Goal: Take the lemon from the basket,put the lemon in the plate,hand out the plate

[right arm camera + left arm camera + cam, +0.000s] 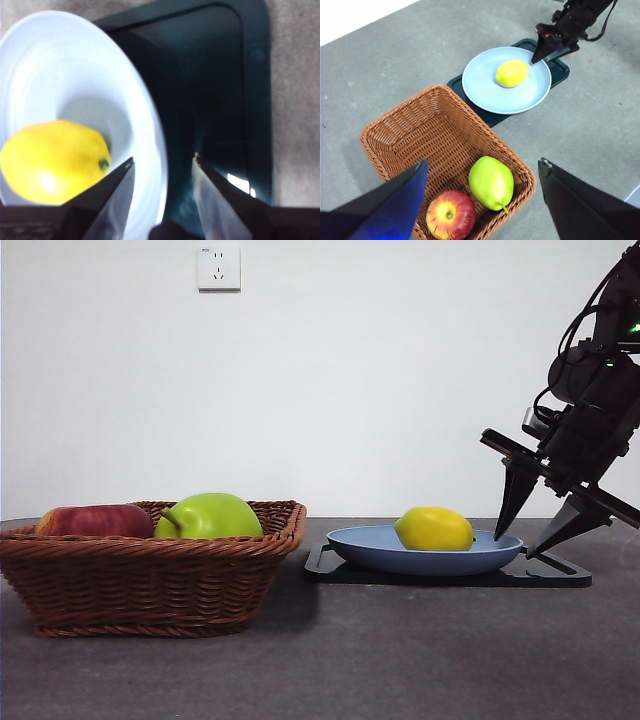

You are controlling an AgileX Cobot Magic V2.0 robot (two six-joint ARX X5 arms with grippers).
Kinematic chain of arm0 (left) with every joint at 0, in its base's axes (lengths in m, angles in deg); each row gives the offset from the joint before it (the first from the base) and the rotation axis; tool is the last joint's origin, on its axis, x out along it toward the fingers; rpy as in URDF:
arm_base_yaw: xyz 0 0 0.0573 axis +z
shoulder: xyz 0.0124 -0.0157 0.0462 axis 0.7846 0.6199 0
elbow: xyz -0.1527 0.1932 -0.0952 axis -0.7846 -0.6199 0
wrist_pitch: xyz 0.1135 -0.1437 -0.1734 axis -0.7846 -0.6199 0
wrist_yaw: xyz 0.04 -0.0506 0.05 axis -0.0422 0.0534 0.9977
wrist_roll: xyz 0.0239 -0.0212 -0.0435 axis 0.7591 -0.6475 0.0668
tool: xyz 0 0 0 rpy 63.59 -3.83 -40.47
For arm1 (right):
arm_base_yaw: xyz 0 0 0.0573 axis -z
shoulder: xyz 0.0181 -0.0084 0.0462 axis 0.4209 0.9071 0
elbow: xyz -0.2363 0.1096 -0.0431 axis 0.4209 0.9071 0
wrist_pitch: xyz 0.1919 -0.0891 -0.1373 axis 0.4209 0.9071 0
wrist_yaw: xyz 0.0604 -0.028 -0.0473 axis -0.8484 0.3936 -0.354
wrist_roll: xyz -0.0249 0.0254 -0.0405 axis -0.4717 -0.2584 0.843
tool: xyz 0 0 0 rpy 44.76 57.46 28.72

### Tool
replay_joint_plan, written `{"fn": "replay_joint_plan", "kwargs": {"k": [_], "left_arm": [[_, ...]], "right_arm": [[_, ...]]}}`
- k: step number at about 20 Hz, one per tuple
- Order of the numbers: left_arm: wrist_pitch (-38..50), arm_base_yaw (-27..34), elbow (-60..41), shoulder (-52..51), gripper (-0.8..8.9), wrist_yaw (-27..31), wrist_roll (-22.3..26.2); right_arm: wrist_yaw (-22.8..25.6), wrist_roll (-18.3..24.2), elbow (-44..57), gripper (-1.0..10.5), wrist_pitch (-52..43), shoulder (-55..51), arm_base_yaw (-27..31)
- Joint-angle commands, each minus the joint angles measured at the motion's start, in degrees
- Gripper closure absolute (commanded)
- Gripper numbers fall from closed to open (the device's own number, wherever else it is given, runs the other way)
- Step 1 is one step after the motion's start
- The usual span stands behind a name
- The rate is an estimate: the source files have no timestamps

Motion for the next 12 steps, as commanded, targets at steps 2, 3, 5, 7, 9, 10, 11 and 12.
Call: {"fn": "replay_joint_plan", "kwargs": {"k": [2,3,5,7,9,10,11,12], "left_arm": [[1.8,-0.3,0.8,1.6,4.61,0.3,0.9],[2.4,-0.3,0.8,1.8,4.93,0.3,1.7],[3.7,0.3,0.8,2.6,5.68,0.3,4.0],[3.9,1.6,0.8,3.2,6.53,2.0,4.5],[3.9,3.5,0.5,3.3,7.5,5.5,5.6],[4.0,4.7,0.4,3.2,8.02,6.2,6.4],[4.0,6.1,0.2,3.2,8.07,6.0,7.3],[3.8,7.7,0.2,3.2,8.07,6.0,7.5]], "right_arm": [[0.9,3.7,-1.4,7.4,4.2,-5.3,0.3],[2.6,5.4,-1.4,7.4,6.3,-7.7,0.3],[8.0,9.1,-1.4,7.4,10.6,-13.5,-0.5],[10.4,11.3,-1.2,7.7,12.9,-19.2,-2.1],[10.8,13.1,0.0,8.6,12.9,-25.9,-4.2],[10.9,13.1,1.0,8.9,12.5,-29.5,-5.6],[11.0,13.1,2.6,9.3,11.0,-33.2,-7.1],[12.1,13.0,4.4,9.4,9.0,-36.8,-8.7]]}}
